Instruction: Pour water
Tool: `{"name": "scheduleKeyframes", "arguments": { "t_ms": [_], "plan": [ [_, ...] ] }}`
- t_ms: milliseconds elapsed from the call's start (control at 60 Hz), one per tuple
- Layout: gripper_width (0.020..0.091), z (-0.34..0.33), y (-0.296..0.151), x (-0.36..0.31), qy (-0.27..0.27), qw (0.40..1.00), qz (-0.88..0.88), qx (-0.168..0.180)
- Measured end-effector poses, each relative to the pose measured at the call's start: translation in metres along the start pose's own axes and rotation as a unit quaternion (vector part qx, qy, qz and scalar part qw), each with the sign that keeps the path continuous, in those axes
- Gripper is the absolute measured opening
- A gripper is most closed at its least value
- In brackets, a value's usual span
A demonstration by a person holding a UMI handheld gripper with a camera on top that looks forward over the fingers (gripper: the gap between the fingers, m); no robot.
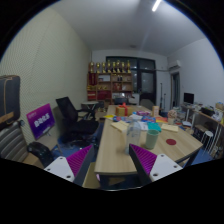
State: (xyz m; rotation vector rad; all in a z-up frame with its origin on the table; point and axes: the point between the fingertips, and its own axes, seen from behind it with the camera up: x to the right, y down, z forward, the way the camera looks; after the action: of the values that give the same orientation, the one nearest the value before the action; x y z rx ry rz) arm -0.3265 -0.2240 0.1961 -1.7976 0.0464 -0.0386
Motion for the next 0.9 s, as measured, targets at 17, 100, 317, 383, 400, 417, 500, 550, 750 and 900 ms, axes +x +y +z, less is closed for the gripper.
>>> {"name": "scheduleKeyframes", "arguments": {
  "t_ms": [17, 100, 317, 383, 400, 417, 500, 550, 750, 900],
  "plan": [
    [0.0812, 0.009, 0.002, 0.009, 0.005, 1.0, -0.001, 0.001],
    [0.0815, 0.057, 0.009, 0.047, 0.024, 1.0, -0.008, 0.008],
    [0.0815, 0.184, 0.032, 0.096, 0.021, 1.0, 0.009, 0.007],
    [0.0814, 0.215, 0.033, 0.107, 0.021, 1.0, 0.001, 0.01],
    [0.0814, 0.223, 0.033, 0.109, 0.021, 1.0, -0.002, 0.01],
    [0.0817, 0.23, 0.033, 0.111, 0.02, 1.0, -0.006, 0.01],
    [0.082, 0.26, 0.029, 0.117, 0.013, 0.999, -0.023, 0.018],
    [0.0819, 0.276, 0.025, 0.118, 0.01, 0.999, -0.027, 0.026],
    [0.0592, 0.322, 0.028, 0.111, -0.017, 0.998, -0.04, 0.044],
    [0.05, 0.323, 0.029, 0.114, -0.025, 0.999, -0.015, 0.034]
  ]
}}
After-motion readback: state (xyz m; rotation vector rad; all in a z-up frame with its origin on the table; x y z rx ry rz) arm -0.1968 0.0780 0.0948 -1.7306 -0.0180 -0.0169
